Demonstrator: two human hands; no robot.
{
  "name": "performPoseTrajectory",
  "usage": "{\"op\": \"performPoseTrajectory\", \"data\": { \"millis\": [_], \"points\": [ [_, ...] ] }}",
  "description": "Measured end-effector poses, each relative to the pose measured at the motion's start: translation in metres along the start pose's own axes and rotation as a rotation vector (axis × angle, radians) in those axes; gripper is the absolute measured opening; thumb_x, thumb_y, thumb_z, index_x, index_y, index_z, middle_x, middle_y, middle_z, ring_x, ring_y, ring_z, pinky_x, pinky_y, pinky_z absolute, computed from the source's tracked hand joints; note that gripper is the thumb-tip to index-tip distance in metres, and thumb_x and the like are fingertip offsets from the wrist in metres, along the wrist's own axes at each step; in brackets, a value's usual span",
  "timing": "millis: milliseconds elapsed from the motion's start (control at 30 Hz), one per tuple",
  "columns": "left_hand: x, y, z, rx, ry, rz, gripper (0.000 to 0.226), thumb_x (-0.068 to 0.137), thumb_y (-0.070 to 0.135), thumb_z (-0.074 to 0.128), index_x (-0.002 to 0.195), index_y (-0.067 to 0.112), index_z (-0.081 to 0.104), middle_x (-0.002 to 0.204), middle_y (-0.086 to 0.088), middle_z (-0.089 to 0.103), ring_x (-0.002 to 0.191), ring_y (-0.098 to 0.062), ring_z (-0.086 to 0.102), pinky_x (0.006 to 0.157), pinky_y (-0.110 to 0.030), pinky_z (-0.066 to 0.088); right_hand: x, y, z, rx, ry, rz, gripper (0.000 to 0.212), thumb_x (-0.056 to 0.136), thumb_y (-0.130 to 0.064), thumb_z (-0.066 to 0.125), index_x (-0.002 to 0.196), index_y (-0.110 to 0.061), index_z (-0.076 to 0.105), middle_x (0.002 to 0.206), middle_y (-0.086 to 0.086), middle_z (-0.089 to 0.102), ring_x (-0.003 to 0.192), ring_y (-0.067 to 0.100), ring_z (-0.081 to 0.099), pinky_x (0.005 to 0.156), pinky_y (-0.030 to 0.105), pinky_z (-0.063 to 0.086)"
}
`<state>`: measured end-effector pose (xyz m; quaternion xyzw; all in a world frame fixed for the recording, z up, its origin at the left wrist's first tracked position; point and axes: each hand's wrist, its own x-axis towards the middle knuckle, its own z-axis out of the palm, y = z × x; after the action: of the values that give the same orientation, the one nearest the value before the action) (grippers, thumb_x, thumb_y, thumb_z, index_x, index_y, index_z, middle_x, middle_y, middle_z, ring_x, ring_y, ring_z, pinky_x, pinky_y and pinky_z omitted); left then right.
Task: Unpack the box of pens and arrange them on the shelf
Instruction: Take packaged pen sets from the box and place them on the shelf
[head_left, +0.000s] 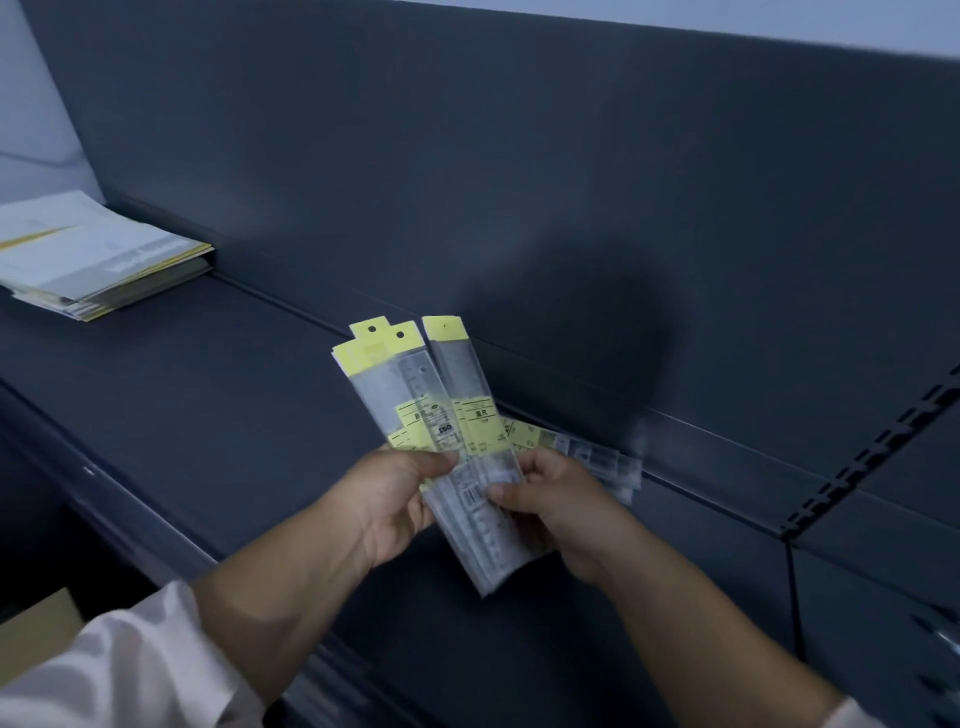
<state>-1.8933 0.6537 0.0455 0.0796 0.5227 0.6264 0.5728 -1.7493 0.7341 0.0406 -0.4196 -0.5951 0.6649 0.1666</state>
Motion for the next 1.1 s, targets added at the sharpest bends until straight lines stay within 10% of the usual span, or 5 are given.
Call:
{"op": "performPoseTrajectory", "data": {
  "millis": [333,567,733,833,1100],
  "points": [
    [0.008,0.001,-0.008,0.027,0.164,0.031,0.028,0.086,-0.005,0.056,0.113,0.001,0.061,0.102,-0.017,0.070,0.092,-0.033,0.067,0.075,-0.044,0.055,0.013,0.003,-0.016,-0.099,0.024,0.025,0.015,0.096,-0.010,0.052,0.100,-0.018,0.064,0.098,0.006,0.072,0.086,0.019,0.067,0.071,0.033,0.054],
    [0.004,0.000,-0.012,-0.013,0.154,0.024,0.031,0.085,-0.005,0.058,0.116,0.000,0.059,0.104,-0.018,0.070,0.090,-0.032,0.067,0.068,-0.041,0.054,0.008,-0.007,-0.011,-0.958,0.287,-0.212,0.029,0.094,-0.031,0.054,0.122,-0.023,0.058,0.113,-0.005,0.062,0.104,0.016,0.056,0.090,0.033,0.048],
    [0.001,-0.002,-0.003,-0.044,0.070,-0.007,0.024,0.089,-0.003,0.055,0.112,-0.003,0.060,0.102,-0.021,0.070,0.077,-0.030,0.069,0.060,-0.039,0.060,0.000,-0.009,0.015,-0.503,0.011,-0.174,0.006,0.086,-0.030,0.068,0.087,-0.025,0.065,0.079,-0.011,0.065,0.071,0.002,0.061,0.065,0.024,0.051],
    [0.002,-0.001,-0.005,-0.058,0.057,-0.025,0.022,0.091,-0.004,0.046,0.109,0.002,0.058,0.103,-0.017,0.069,0.080,-0.027,0.067,0.066,-0.036,0.059,0.007,-0.005,0.013,-0.528,0.167,-0.212,0.018,0.083,-0.019,0.066,0.071,-0.021,0.053,0.068,-0.006,0.058,0.062,0.011,0.056,0.058,0.030,0.047],
    [0.004,-0.002,-0.017,-0.080,0.096,-0.039,0.015,0.094,-0.003,0.042,0.093,0.008,0.052,0.094,-0.010,0.070,0.081,-0.021,0.065,0.065,-0.034,0.056,0.010,0.013,-0.006,-1.153,0.313,-0.462,0.021,0.096,-0.030,0.048,0.110,-0.021,0.060,0.112,-0.003,0.059,0.105,0.018,0.048,0.085,0.031,0.043]
  ]
}}
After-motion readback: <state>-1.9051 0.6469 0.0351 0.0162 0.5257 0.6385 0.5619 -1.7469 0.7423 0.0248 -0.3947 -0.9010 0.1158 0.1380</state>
